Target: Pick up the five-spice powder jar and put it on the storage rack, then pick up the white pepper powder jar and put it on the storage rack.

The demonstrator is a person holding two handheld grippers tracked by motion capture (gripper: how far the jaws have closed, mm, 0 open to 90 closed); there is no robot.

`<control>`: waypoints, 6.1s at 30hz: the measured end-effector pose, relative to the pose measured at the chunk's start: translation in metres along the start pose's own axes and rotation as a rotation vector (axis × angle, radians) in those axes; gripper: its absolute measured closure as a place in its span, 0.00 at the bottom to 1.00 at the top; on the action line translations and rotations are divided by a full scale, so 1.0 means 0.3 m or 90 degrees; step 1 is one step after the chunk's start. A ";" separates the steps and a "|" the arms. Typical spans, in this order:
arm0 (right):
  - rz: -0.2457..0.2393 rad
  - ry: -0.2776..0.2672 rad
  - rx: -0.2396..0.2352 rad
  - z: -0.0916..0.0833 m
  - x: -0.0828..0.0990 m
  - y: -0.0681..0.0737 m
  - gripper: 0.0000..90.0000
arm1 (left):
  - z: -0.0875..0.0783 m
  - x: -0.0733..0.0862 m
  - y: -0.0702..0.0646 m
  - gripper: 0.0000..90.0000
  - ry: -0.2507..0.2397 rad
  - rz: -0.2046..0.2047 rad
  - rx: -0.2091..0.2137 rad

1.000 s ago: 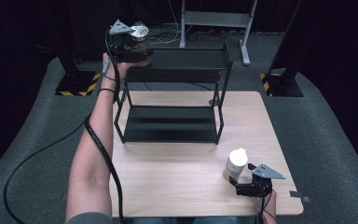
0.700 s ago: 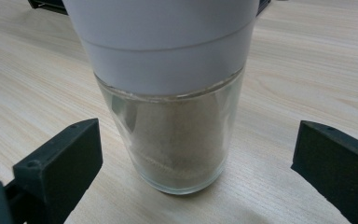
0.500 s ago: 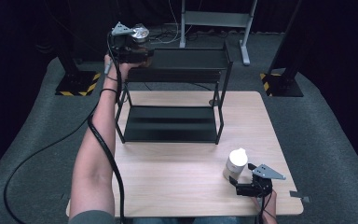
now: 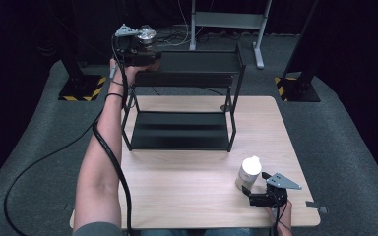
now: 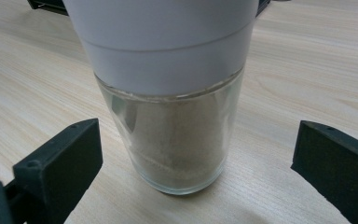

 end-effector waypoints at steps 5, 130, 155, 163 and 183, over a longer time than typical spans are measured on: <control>-0.001 0.001 0.001 0.000 0.000 0.001 0.00 | -0.005 0.000 -0.001 0.33 0.000 -0.002 -0.005; -0.049 -0.013 0.053 0.068 -0.091 0.088 0.00 | -0.328 1.117 -0.384 0.00 0.298 -0.051 -0.108; -0.008 -0.033 0.043 0.043 -0.062 0.072 0.33 | -0.328 1.118 -0.385 0.00 0.297 -0.053 -0.109; -0.021 -0.054 0.039 0.018 -0.114 0.081 0.33 | -0.328 1.117 -0.385 0.00 0.297 -0.053 -0.109; -0.053 -0.071 0.014 0.010 -0.291 0.070 0.33 | -0.328 1.118 -0.385 0.00 0.297 -0.053 -0.109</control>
Point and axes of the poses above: each handheld gripper's, and its own axes: z roughly forward along the jaws, x roughly out of its underside, y roughly to its left, the point moved 7 cm from there along z, roughly forward along the jaws, and after that the axes turned 7 degrees about -z, right-handed, at the moved point
